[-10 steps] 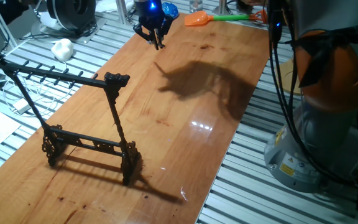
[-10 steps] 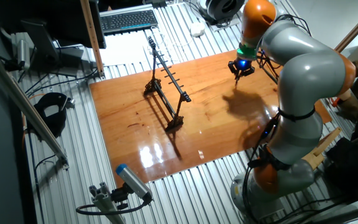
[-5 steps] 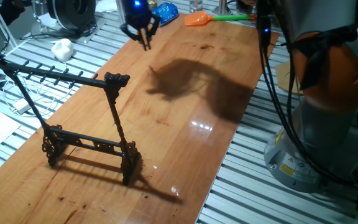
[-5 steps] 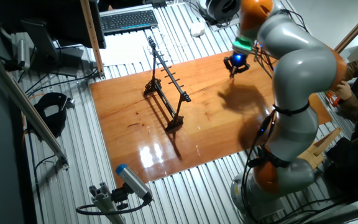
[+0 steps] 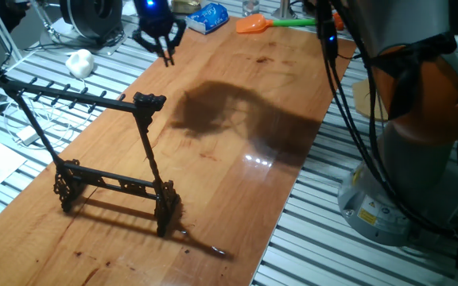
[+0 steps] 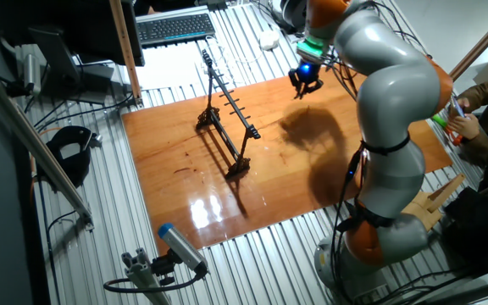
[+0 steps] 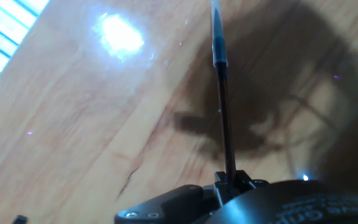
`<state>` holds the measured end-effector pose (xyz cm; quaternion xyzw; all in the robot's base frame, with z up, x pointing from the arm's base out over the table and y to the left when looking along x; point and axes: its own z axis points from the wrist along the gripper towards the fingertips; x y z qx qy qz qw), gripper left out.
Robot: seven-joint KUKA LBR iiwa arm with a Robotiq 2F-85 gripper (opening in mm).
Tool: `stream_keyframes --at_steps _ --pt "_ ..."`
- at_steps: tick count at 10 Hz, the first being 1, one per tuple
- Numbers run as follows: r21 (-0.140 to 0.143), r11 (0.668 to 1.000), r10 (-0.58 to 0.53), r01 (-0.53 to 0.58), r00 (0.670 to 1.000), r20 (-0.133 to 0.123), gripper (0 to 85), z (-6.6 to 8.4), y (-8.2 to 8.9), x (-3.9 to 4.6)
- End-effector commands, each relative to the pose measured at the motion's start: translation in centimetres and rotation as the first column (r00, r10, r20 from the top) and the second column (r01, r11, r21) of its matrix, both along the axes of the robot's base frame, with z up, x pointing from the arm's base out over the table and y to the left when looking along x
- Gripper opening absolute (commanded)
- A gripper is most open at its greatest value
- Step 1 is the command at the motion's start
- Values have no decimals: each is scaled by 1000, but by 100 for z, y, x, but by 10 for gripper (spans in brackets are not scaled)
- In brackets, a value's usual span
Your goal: Place the brush on the pen rack
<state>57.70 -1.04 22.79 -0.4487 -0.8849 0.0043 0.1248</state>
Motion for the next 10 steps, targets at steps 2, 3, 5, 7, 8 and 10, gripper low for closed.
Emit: stream_keyframes --at_steps 2,3,5,7,8,10 --pt "13 998 -58 58 998 -15 0 65 660 17" --pt "16 997 -75 75 997 -21 0 80 768 5" --pt "15 994 -112 112 993 -45 0 131 1027 -45" --pt "27 988 -148 149 987 -58 0 168 1214 -110" --pt "27 985 -166 168 984 -63 0 179 1304 -151" --pt "37 977 -208 211 975 -75 0 220 1443 -216"
